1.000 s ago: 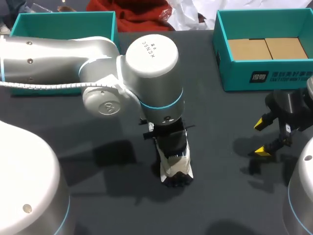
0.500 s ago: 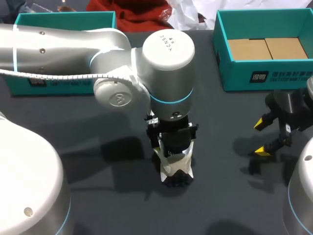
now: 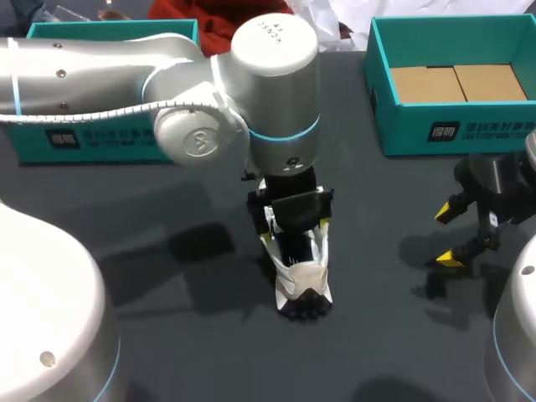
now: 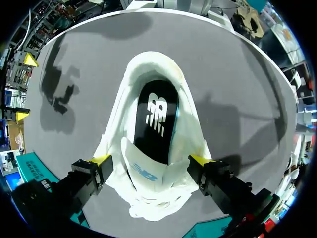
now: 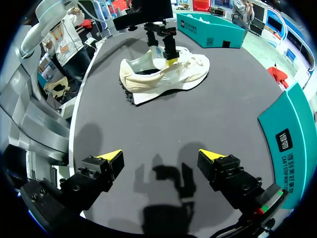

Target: Take the shoe out of the shoebox, open the shoe tongue, remove and reinsert the insole, then place the shoe into the shoebox

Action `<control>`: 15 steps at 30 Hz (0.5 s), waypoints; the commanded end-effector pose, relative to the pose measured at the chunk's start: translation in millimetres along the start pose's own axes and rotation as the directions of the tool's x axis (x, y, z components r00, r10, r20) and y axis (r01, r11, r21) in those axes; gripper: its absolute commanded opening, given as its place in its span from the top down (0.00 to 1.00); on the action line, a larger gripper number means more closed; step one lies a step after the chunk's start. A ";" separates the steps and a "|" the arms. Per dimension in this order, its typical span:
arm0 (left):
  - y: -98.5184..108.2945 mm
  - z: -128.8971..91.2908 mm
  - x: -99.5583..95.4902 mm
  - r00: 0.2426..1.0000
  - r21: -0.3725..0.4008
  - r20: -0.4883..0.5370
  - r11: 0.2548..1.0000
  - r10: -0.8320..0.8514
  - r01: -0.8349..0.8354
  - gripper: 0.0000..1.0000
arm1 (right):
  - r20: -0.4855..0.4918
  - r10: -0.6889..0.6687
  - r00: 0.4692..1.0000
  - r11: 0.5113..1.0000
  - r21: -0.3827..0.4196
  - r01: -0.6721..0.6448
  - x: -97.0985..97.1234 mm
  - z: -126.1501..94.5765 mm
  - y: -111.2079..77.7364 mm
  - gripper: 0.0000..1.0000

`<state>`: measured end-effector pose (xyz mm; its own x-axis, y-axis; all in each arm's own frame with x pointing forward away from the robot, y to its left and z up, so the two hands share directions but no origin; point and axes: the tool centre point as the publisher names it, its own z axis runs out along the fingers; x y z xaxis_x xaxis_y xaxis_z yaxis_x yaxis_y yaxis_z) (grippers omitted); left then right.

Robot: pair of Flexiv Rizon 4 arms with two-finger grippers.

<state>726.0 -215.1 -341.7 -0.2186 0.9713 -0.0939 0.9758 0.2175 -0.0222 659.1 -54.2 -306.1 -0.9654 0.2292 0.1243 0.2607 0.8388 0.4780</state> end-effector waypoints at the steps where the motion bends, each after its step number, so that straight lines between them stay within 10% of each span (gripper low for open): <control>1: 7.6 -2.9 -0.4 1.000 0.008 0.001 1.000 -0.006 0.006 0.00 | 0.004 0.000 1.000 1.000 0.002 0.000 2.0 0.2 -0.3 0.00; 15: 32.1 -23.5 4.2 0.997 -0.035 0.029 0.997 -0.073 0.074 0.02 | 0.004 0.000 1.000 1.000 0.002 0.000 2.0 0.2 -0.3 0.00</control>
<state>756.2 -208.2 -324.9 -0.2867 0.9510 -0.1160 0.9574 0.2886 -0.0006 659.1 -54.2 -306.1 -0.9654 0.2292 0.1243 0.2607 0.8387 0.4780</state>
